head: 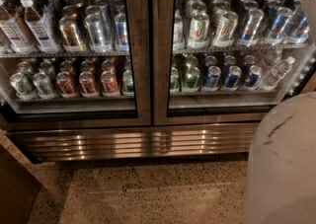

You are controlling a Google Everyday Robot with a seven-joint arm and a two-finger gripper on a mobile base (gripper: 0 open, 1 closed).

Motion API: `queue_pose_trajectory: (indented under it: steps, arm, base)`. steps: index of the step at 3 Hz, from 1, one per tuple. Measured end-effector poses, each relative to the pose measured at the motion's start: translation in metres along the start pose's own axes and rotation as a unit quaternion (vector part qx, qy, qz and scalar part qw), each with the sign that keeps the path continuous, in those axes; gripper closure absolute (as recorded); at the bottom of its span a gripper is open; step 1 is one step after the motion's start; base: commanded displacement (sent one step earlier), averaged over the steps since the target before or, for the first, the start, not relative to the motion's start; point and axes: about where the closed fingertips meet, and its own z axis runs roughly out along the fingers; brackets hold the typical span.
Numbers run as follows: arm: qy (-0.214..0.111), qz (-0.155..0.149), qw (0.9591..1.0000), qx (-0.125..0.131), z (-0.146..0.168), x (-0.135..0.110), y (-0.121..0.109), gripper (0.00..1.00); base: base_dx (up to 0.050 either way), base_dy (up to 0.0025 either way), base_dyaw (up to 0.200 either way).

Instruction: Open right fridge door

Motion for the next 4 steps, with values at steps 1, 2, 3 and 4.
queue_pose_trajectory:
  steps: [1,2,3,4]
  arm:
    - [-0.006,-0.004,1.0000,0.004,-0.0039,-0.0042,-0.0001,1.00]
    - [-0.006,-0.004,1.0000,0.004,-0.0039,-0.0042,-0.0001,1.00]
    - [-0.009,-0.009,0.9998,0.014,-0.0030,-0.0036,-0.0010,1.00]
    - [-0.009,-0.010,0.9998,0.014,-0.0030,-0.0036,-0.0010,1.00]
  base:
    - [0.000,0.00000,0.000]
    - [0.000,0.00000,0.000]
    - [0.000,0.00000,0.000]
    - [0.000,0.00000,0.000]
